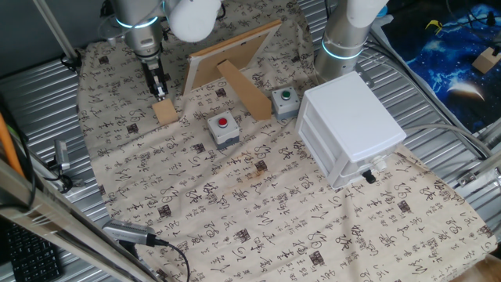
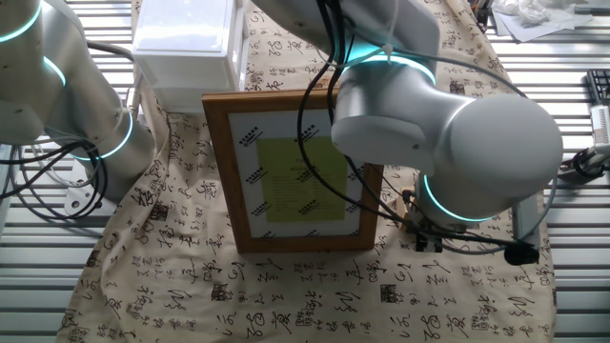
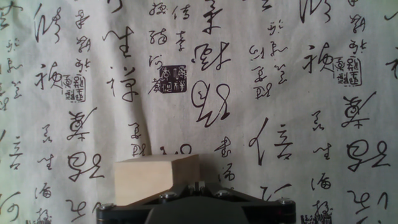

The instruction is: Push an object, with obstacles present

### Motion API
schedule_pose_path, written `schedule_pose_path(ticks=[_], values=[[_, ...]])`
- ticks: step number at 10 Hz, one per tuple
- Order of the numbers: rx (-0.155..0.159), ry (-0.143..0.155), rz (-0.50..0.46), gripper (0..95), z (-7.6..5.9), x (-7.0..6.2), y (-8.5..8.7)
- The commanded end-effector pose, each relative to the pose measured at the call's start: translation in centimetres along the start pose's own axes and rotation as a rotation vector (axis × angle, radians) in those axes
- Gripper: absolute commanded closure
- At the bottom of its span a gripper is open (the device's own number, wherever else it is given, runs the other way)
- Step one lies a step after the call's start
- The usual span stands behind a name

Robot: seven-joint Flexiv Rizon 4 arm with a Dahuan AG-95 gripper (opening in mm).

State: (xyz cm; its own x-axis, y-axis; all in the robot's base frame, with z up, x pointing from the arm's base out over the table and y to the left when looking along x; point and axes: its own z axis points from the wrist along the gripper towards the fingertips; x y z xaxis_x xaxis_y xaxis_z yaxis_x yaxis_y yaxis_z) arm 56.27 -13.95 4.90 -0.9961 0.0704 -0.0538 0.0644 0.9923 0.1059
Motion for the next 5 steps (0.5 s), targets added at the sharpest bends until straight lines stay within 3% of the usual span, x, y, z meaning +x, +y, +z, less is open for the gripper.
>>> schedule_pose_path(ticks=[1,5], values=[[-0.006,-0.004,0.002,95.0,-0.11,0.01,0.09],[-0.009,-0.006,0.004,95.0,-0.08,0.15,0.3]])
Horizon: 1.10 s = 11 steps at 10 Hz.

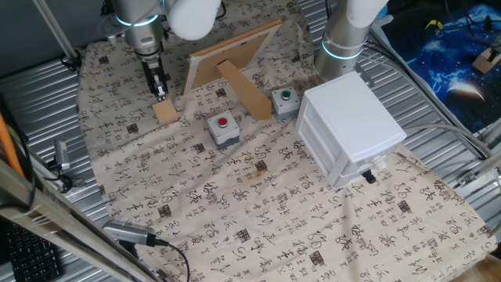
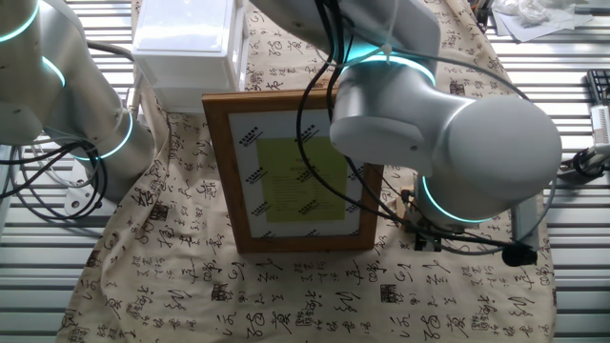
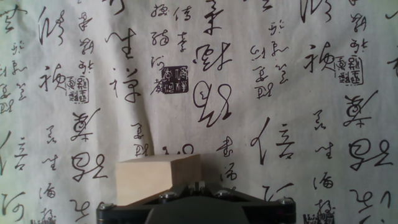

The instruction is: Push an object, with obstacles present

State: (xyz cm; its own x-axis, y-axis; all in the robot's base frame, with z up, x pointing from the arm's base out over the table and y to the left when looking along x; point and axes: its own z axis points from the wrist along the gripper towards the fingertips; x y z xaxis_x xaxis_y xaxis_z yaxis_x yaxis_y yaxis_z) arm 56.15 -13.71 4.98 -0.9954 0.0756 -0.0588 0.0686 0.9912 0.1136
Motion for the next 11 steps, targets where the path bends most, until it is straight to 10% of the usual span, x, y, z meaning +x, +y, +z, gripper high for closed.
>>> schedule_pose_path(ticks=[1,11], values=[[-0.001,-0.002,0.002,95.0,0.04,0.15,0.23],[0.013,-0.008,0.005,95.0,0.17,0.7,0.96]])
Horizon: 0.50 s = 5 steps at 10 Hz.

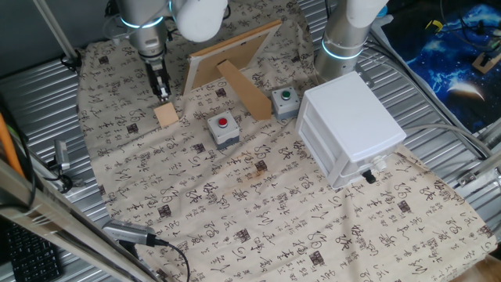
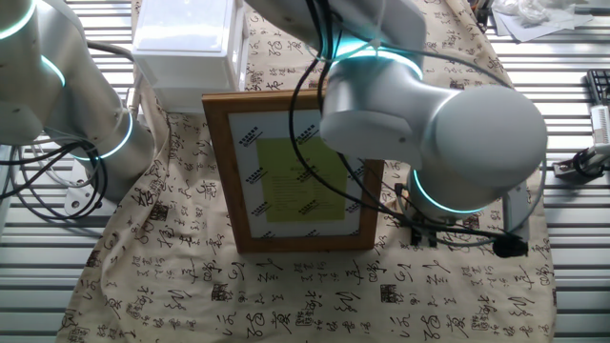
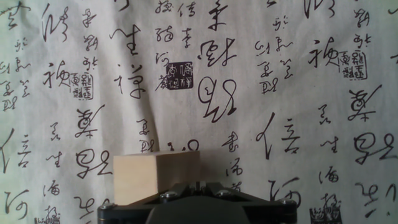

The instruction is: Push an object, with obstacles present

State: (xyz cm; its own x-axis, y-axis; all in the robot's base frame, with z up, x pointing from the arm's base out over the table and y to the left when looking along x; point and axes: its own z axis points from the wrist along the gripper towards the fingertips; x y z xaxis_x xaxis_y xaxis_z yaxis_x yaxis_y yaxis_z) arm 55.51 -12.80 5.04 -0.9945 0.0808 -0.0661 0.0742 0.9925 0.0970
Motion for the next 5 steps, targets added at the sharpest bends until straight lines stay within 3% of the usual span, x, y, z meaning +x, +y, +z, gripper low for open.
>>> schedule_pose_path(ticks=[1,5], values=[[-0.004,0.0,0.0,95.0,0.16,0.05,0.16],[0.007,0.003,0.0,95.0,0.15,0.09,0.22]])
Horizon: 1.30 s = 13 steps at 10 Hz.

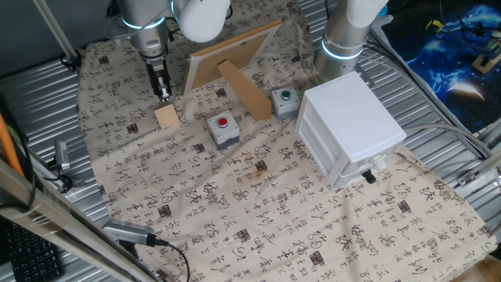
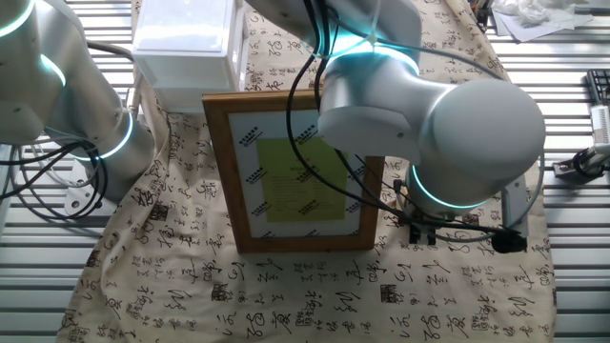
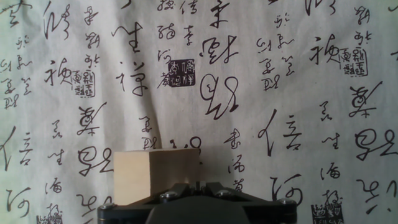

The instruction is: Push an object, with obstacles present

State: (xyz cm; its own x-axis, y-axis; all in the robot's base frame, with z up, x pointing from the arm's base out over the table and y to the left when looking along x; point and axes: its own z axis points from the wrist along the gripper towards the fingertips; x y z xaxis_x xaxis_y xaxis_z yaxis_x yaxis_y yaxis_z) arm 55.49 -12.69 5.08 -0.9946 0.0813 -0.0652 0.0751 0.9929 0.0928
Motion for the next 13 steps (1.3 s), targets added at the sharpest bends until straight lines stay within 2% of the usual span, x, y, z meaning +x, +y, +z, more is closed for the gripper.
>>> schedule_pose_path(ticks=[1,9,13], values=[[0.005,0.004,-0.001,95.0,0.17,0.07,0.11],[0.007,0.003,-0.051,95.0,0.21,0.06,0.1],[0.002,0.049,-0.096,95.0,0.21,0.06,0.1]])
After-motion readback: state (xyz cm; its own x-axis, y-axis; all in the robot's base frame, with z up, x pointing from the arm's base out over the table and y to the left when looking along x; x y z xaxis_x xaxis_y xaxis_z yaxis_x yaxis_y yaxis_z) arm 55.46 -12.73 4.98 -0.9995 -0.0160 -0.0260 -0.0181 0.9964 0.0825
